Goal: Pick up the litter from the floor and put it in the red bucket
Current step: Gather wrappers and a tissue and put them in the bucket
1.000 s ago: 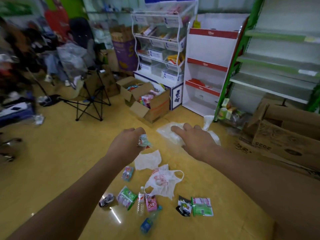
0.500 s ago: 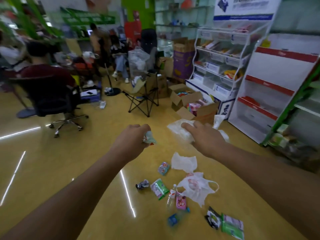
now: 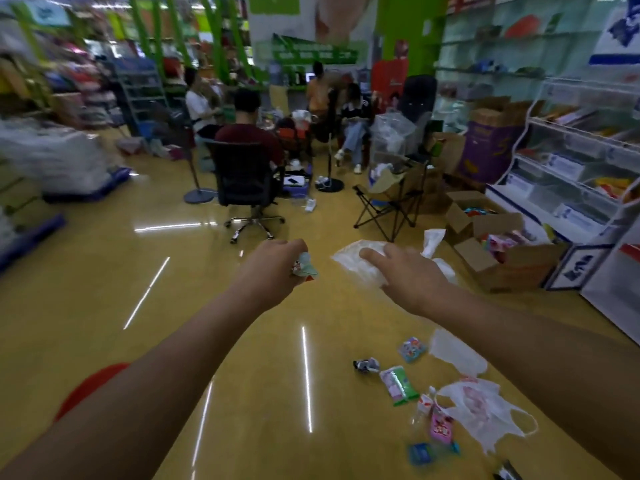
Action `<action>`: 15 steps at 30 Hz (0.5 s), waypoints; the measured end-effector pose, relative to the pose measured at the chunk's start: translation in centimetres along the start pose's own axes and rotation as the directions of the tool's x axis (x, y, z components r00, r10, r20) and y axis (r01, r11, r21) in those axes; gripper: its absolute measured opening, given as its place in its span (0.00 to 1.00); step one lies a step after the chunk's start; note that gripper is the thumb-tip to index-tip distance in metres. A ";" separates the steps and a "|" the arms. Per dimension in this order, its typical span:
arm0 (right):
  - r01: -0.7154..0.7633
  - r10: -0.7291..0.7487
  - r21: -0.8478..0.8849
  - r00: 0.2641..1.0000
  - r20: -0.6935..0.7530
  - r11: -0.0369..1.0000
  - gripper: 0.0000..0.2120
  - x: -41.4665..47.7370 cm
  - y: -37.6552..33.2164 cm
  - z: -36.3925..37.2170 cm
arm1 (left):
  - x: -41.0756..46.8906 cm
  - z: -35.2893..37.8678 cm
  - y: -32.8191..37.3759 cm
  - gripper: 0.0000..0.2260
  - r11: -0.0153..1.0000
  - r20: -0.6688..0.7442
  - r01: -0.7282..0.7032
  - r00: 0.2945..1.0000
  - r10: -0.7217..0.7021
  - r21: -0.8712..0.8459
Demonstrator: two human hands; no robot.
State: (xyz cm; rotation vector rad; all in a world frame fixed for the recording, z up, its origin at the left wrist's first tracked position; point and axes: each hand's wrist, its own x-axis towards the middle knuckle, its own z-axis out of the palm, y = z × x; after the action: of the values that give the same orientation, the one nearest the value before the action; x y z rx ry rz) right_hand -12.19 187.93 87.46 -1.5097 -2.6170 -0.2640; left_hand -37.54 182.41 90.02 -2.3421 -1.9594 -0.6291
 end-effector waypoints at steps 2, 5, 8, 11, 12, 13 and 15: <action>0.058 -0.058 -0.007 0.998 -0.013 0.998 0.32 1.5 -3.1 -0.2 | -1.7 -1.7 -2.3 0.17 0.999 -0.021 0.048 0.999 -0.048 0.000; 0.129 -0.128 0.013 0.992 -0.015 0.992 0.32 3.4 -7.2 -0.2 | -4.1 -3.7 -5.1 0.18 0.993 -0.027 0.112 0.993 -0.111 0.031; 0.184 -0.184 0.027 0.983 -0.014 0.983 0.32 5.3 -11.0 -0.1 | -6.2 -5.2 -7.8 0.18 0.981 -0.029 0.189 0.982 -0.187 0.050; 0.242 -0.242 0.048 0.970 -0.012 0.969 0.31 7.2 -14.4 0.3 | -7.9 -6.1 -10.5 0.17 0.968 -0.047 0.243 0.970 -0.240 0.059; 0.259 -0.259 0.056 0.966 -0.009 0.964 0.30 7.9 -15.3 0.5 | -8.3 -6.4 -11.4 0.16 0.963 -0.056 0.263 0.964 -0.260 0.054; 0.276 -0.276 0.063 0.961 -0.009 0.959 0.30 8.6 -16.3 0.8 | -8.8 -6.7 -12.4 0.16 0.958 -0.067 0.284 0.958 -0.280 0.046; 0.310 -0.310 0.076 0.951 -0.013 0.948 0.30 10.2 -18.1 1.5 | -9.6 -7.0 -14.4 0.16 0.944 -0.088 0.328 0.942 -0.324 0.040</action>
State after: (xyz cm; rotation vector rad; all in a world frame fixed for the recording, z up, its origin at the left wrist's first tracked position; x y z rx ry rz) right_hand -32.93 187.98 86.14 -1.0690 -2.8211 -0.1856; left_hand -54.43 174.51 90.00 -1.9426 -2.3156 -0.6618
